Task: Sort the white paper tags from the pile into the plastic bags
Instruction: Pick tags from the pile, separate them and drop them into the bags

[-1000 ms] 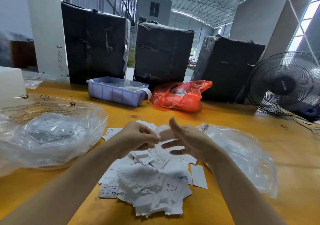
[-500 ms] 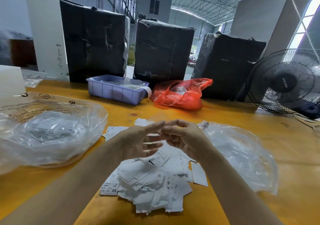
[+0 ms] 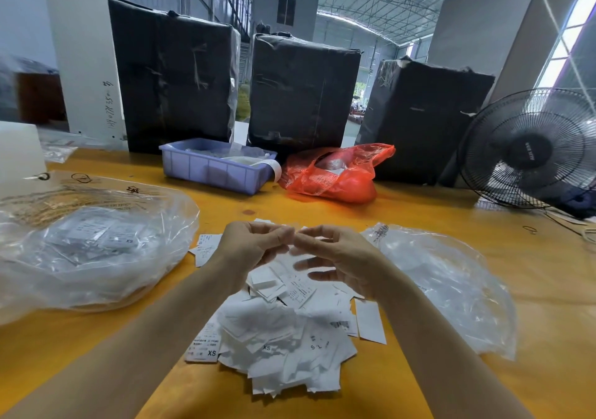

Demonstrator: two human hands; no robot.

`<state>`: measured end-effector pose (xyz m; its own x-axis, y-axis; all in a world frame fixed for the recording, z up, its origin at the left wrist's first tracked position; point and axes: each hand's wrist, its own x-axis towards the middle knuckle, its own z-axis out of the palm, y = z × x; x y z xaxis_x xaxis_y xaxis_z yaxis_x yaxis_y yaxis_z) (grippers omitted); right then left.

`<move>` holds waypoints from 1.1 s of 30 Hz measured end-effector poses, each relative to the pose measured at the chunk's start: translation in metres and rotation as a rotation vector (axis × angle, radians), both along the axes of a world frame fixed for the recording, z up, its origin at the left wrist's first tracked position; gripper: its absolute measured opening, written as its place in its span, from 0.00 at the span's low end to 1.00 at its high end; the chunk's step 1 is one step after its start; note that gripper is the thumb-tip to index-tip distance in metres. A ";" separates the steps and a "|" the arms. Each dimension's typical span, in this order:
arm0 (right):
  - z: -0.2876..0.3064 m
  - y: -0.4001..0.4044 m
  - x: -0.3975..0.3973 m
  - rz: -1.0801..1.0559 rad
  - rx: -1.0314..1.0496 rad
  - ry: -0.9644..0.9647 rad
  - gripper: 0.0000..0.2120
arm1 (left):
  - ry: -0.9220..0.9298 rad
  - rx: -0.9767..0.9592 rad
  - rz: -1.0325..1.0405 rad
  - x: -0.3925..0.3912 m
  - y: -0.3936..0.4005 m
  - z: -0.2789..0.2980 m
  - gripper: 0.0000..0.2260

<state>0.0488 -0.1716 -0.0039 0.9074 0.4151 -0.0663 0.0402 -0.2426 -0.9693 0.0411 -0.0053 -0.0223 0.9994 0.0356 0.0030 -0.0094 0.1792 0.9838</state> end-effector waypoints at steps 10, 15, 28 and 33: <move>-0.006 0.013 -0.001 -0.149 0.123 -0.043 0.03 | 0.018 0.275 -0.108 0.002 0.007 0.001 0.05; -0.008 0.016 0.003 -0.315 0.227 -0.035 0.09 | 0.114 0.266 -0.172 -0.001 0.010 0.003 0.06; -0.007 0.010 -0.001 0.000 -0.060 0.064 0.36 | -0.040 -0.013 0.084 0.004 0.007 0.002 0.02; -0.007 0.010 0.002 -0.124 -0.037 -0.096 0.14 | -0.142 0.403 0.034 0.004 0.008 -0.002 0.03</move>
